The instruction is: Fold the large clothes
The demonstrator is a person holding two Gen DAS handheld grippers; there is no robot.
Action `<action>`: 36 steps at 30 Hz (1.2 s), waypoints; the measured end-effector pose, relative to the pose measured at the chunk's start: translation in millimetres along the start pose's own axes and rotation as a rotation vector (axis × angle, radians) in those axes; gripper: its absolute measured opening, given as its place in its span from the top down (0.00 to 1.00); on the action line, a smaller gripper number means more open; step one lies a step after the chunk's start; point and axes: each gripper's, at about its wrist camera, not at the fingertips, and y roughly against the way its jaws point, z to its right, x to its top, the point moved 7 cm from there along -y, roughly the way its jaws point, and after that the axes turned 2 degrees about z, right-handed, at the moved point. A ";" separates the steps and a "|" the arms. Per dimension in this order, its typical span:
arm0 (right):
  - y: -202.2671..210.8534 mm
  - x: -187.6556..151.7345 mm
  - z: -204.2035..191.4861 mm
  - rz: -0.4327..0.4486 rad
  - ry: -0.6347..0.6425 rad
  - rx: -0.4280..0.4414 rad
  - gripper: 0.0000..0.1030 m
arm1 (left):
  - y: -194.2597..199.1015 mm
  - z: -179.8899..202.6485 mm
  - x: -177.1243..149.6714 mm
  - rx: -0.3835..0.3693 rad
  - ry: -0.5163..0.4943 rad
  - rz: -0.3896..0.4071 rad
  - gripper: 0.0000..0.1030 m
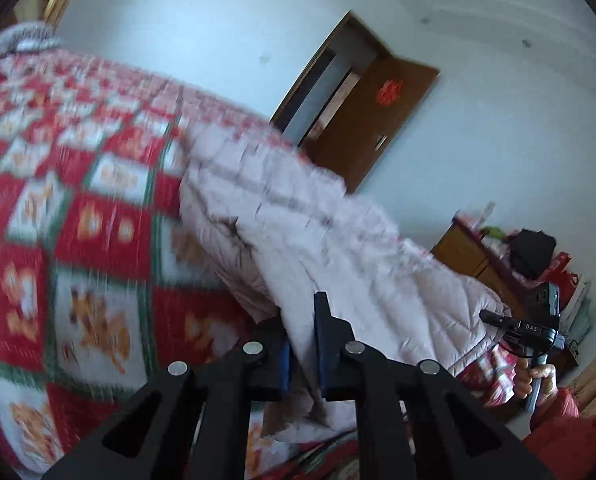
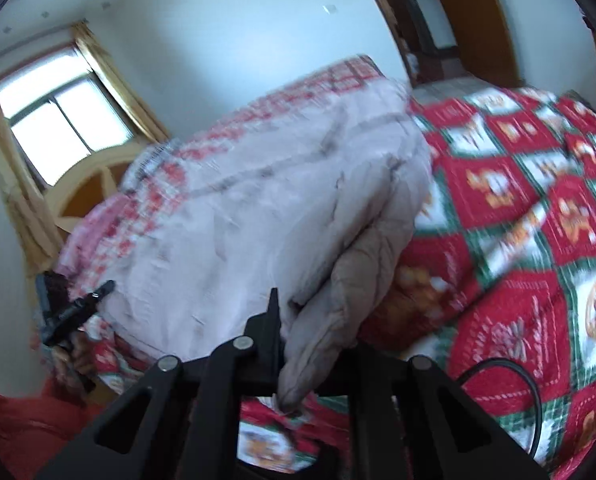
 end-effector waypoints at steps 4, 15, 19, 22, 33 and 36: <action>18.4 21.9 -23.6 0.071 0.003 0.066 0.87 | 19.1 26.0 34.4 -0.044 -0.026 0.072 0.92; 78.5 16.4 -33.7 0.125 -0.067 0.143 0.87 | 72.5 82.4 48.8 -0.168 -0.119 0.153 0.91; 80.8 21.3 -27.5 0.142 -0.101 0.155 0.87 | 65.2 75.6 51.6 -0.140 -0.070 0.142 0.91; 76.0 35.6 -21.9 0.154 -0.132 0.173 0.87 | 59.4 61.2 65.9 -0.089 -0.013 0.133 0.91; 36.2 160.8 -4.0 0.263 -0.229 0.213 0.87 | -3.0 28.4 160.6 0.087 0.081 0.098 0.91; 5.0 201.8 6.0 0.271 -0.240 0.185 0.87 | -31.9 9.6 183.9 0.122 0.139 0.087 0.91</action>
